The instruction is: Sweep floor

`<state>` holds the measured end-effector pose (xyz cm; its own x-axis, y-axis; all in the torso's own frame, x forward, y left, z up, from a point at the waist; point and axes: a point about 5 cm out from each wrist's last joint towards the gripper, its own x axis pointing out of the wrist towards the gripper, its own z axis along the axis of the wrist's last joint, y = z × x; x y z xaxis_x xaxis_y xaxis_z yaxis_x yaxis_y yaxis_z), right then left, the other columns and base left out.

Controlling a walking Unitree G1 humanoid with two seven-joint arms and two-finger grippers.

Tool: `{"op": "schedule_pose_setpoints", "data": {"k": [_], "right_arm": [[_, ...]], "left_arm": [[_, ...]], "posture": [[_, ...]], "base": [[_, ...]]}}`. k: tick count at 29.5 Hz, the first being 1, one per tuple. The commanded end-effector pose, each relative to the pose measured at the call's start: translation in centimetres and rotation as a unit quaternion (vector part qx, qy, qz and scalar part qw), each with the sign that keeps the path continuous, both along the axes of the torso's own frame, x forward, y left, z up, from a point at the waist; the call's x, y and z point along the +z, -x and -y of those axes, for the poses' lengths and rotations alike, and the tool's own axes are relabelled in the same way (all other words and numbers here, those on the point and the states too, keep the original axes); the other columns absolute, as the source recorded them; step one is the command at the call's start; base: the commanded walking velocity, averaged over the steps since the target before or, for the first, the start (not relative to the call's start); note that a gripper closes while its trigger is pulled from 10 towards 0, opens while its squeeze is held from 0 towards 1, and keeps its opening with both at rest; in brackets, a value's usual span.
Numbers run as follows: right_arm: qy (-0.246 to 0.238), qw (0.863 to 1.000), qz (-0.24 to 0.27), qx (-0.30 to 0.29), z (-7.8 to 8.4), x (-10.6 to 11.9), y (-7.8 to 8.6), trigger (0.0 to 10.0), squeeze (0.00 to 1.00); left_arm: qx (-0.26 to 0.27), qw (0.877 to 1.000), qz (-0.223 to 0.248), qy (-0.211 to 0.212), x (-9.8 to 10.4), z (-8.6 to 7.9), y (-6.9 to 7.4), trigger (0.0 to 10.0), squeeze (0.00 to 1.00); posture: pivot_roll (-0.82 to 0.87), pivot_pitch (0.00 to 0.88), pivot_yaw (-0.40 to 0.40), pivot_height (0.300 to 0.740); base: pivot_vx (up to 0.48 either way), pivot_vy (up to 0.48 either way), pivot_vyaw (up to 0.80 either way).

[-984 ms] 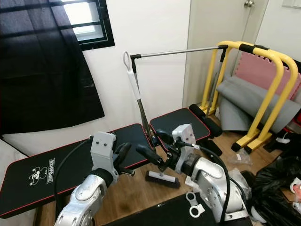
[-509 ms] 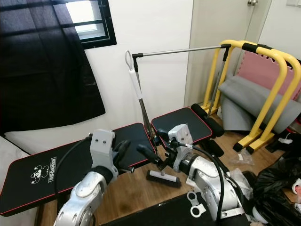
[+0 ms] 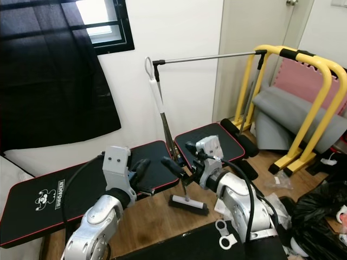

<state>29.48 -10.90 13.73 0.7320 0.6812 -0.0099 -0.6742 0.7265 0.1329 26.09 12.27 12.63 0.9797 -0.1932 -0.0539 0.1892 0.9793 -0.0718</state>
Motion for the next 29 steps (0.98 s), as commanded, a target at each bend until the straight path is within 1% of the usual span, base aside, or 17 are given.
{"op": "schedule_pose_setpoints", "data": {"k": [1,3,6,8,10,11,12,13,15,16,17,18,20,25,29], "right_arm": [[-0.011,1.0,-0.01,-0.025,0.4,0.1,-0.5,10.0,0.0],[0.001,0.998,-0.017,-0.058,0.9,-0.2,-0.9,10.0,0.0],[0.011,0.997,-0.023,-0.069,1.1,-0.4,-1.0,10.0,0.0],[0.024,0.997,-0.025,-0.067,1.1,-0.7,-0.9,10.0,0.0],[0.027,0.997,-0.026,-0.066,1.1,-0.7,-0.8,10.0,0.0],[0.033,0.997,-0.025,-0.06,1.2,-0.8,-0.5,10.0,0.0],[0.037,0.998,-0.02,-0.047,1.3,-0.8,-0.1,10.0,0.0],[0.037,0.998,-0.02,-0.047,1.3,-0.8,-0.1,10.0,0.0],[0.034,0.999,-0.011,-0.03,1.7,-0.7,0.8,10.0,0.0],[0.034,0.999,-0.011,-0.03,1.7,-0.7,0.8,10.0,0.0],[0.031,0.999,-0.01,-0.026,1.8,-0.7,1.0,10.0,0.0],[0.029,0.999,-0.006,-0.025,1.8,-0.7,1.2,10.0,0.0],[0.029,0.999,-0.006,-0.025,1.8,-0.7,1.2,10.0,0.0],[0.024,0.999,-0.003,-0.023,1.8,-0.6,1.2,10.0,0.0],[0.038,0.999,0.0,-0.015,1.8,-0.7,1.1,10.0,0.0]], "left_arm": [[0.016,0.999,-0.018,0.038,-0.4,-0.8,-0.4,10.0,0.0],[0.015,0.998,-0.02,0.061,-0.3,-1.1,-0.6,10.0,0.0],[0.01,0.998,-0.024,0.066,-0.4,-1.1,-0.6,10.0,0.0],[0.013,0.997,-0.026,0.065,-0.5,-1.2,-0.3,10.0,0.0],[0.015,0.998,-0.026,0.062,-0.5,-1.2,-0.2,10.0,0.0],[0.016,0.998,-0.026,0.052,-0.5,-1.3,0.2,10.0,0.0],[0.012,0.999,-0.028,0.029,-0.7,-1.5,0.8,10.0,0.0],[0.012,0.999,-0.028,0.029,-0.7,-1.5,0.8,10.0,0.0],[0.001,0.999,-0.035,-0.007,-1.1,-1.5,2.2,10.0,0.0],[0.001,0.999,-0.035,-0.007,-1.1,-1.5,2.2,10.0,0.0],[-0.004,0.999,-0.038,-0.013,-1.3,-1.5,2.6,10.0,0.0],[-0.004,0.999,-0.038,-0.01,-1.2,-1.5,2.8,10.0,0.0],[-0.004,0.999,-0.038,-0.01,-1.2,-1.5,2.8,10.0,0.0],[-0.015,1.0,-0.026,-0.007,-0.6,-1.1,2.2,10.0,0.0],[-0.016,1.0,-0.024,-0.003,-0.4,-1.0,2.1,10.0,0.0]], "posture": [[-0.13,0.0,-0.023,0.74],[-0.13,0.0,-0.023,0.74],[-0.13,0.0,-0.022,0.74],[-0.12,0.0,-0.028,0.74],[-0.12,0.0,-0.028,0.74],[-0.12,0.0,-0.03,0.74],[-0.11,0.0,-0.03,0.74],[-0.11,0.0,-0.03,0.74],[-0.12,0.0,-0.029,0.74],[-0.12,0.0,-0.029,0.74],[-0.12,0.0,-0.029,0.74],[-0.12,0.0,-0.022,0.74],[-0.12,0.0,-0.022,0.74],[-0.13,0.0,-0.022,0.74],[-0.12,0.0,-0.028,0.74]], "base": [[0.0,0.0,0.0],[0.0,0.0,0.0],[0.0,0.0,0.0],[0.0,0.0,0.0],[0.0,0.0,0.0],[0.0,0.0,0.0],[0.0,0.0,0.0],[0.0,0.0,0.0],[0.0,0.0,0.0],[0.0,0.0,0.0],[0.0,0.0,0.0],[0.0,0.0,0.0],[0.0,0.0,0.0],[0.0,0.0,0.0],[0.0,0.0,0.0]]}}
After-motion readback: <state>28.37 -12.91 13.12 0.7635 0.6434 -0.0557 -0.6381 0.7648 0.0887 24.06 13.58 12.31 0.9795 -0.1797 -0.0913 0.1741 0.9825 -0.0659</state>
